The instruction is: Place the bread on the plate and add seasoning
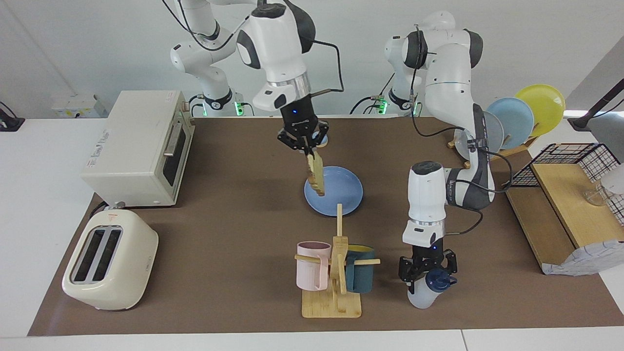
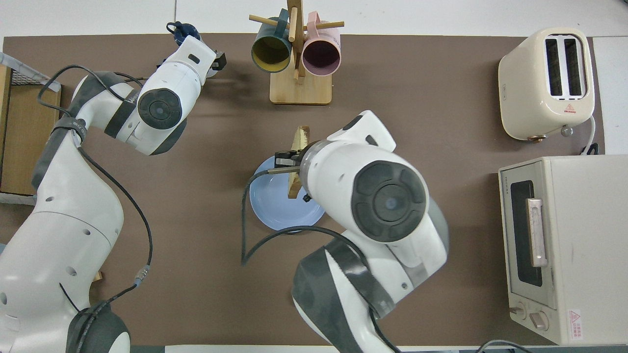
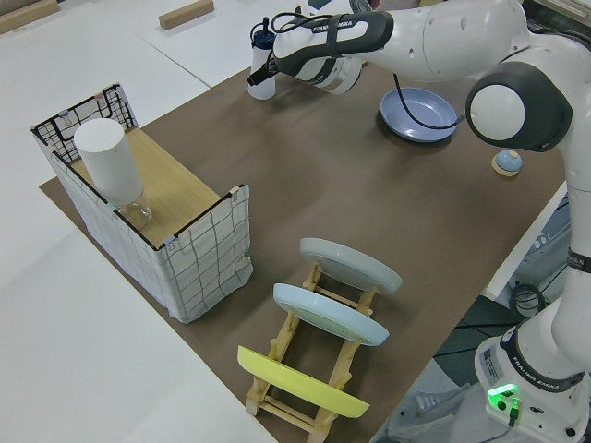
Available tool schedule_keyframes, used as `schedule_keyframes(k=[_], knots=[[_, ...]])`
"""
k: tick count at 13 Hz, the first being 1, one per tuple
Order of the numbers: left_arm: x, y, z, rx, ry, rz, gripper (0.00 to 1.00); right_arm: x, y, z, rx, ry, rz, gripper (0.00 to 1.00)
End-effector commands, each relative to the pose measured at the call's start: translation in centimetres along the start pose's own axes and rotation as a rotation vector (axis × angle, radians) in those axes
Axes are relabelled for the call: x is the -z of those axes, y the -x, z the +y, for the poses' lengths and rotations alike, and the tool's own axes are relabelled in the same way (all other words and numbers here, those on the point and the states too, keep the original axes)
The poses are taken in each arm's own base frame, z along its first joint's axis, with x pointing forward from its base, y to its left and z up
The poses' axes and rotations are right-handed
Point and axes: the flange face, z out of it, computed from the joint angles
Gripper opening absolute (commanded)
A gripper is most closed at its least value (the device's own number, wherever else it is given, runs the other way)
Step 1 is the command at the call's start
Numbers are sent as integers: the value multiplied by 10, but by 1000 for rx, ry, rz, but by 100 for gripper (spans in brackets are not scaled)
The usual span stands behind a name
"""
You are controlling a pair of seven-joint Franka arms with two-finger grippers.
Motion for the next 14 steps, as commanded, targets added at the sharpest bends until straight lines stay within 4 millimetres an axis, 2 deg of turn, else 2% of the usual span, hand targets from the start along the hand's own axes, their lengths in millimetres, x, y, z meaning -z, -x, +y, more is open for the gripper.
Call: schedule_keyframes(k=[1, 2, 3, 4, 5, 6, 7, 9, 11, 12, 14], knots=[[-7, -7, 2, -19, -2, 29, 100, -42, 33, -11, -10, -24, -2, 0], [-10, -6, 2, -23, -2, 28, 100, -48, 36, -7, -11, -35, 12, 0], [-9, -6, 3, -24, -1, 29, 100, -59, 44, -13, -18, -38, 11, 0], [-9, -7, 4, -24, 1, 31, 100, -71, 63, -27, -24, -35, -10, 0], [-9, -6, 5, -22, 3, 31, 85, -75, 67, -30, -26, -29, -17, 0], [-9, -6, 4, -31, 5, 34, 29, -76, 66, -28, -25, -25, -20, 0], [-8, -7, 1, -44, 7, 40, 0, -77, 65, -26, -30, -21, -22, 0], [-11, -10, -14, -64, 19, 54, 0, -79, 63, -19, -38, -9, -30, 0], [-7, -11, -38, -24, 43, 58, 0, -87, 64, -2, -54, 17, -45, 0], [6, -20, -31, 4, 76, 62, 0, -88, 64, 3, -57, 23, -47, 0], [22, -27, -38, 26, 81, 48, 0, -92, 66, 9, -61, 32, -52, 0]])
